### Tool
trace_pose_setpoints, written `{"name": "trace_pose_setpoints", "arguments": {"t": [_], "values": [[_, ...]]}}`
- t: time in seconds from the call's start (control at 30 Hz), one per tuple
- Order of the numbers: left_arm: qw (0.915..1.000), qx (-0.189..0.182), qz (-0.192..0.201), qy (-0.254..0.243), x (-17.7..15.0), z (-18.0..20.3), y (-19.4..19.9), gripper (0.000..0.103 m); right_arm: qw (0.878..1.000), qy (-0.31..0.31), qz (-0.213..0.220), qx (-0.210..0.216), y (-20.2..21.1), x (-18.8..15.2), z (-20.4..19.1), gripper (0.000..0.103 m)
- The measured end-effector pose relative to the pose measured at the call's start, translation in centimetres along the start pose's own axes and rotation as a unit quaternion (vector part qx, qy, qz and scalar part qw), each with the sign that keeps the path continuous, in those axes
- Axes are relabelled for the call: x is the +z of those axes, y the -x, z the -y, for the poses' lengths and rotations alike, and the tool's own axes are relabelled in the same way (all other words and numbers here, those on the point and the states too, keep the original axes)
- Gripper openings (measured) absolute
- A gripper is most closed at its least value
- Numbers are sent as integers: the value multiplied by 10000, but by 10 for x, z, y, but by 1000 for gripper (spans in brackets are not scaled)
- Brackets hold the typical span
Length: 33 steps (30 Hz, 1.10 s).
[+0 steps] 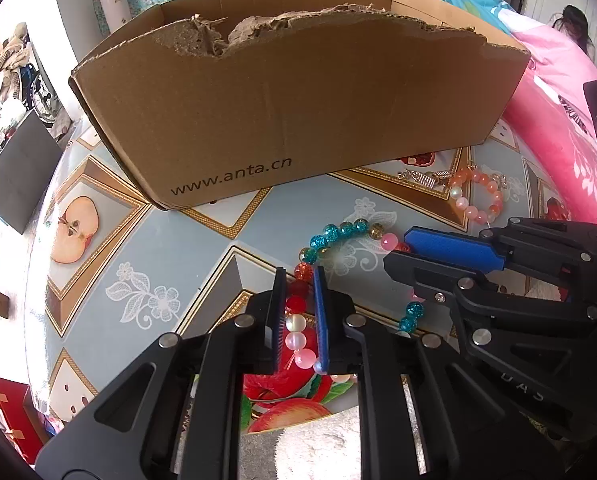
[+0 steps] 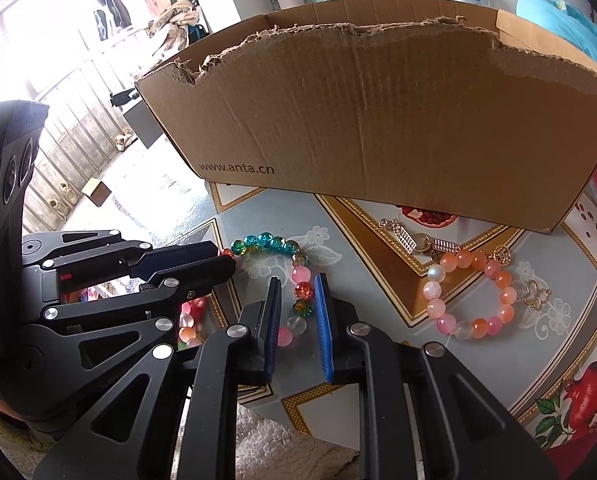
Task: Organize jewelry
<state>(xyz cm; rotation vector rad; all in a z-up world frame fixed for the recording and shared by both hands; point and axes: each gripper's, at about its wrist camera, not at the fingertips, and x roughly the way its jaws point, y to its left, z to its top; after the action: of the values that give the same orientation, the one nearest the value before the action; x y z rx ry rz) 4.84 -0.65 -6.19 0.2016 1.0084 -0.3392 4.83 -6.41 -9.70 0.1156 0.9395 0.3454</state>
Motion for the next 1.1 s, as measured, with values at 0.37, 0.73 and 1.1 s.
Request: {"name": "trace_pose_setpoints", "arguments": {"t": [0.37, 0.73, 1.1], "values": [[10000, 23, 26, -12, -1, 1, 1, 12, 9990, -379, -23, 244, -3, -1, 13, 10], [10000, 23, 32, -16, -1, 2, 1, 12, 9993, -249, -67, 259, -1, 5, 7, 12], [10000, 12, 34, -7, -1, 3, 1, 12, 9999, 154, -41, -7, -3, 5, -6, 18]]}}
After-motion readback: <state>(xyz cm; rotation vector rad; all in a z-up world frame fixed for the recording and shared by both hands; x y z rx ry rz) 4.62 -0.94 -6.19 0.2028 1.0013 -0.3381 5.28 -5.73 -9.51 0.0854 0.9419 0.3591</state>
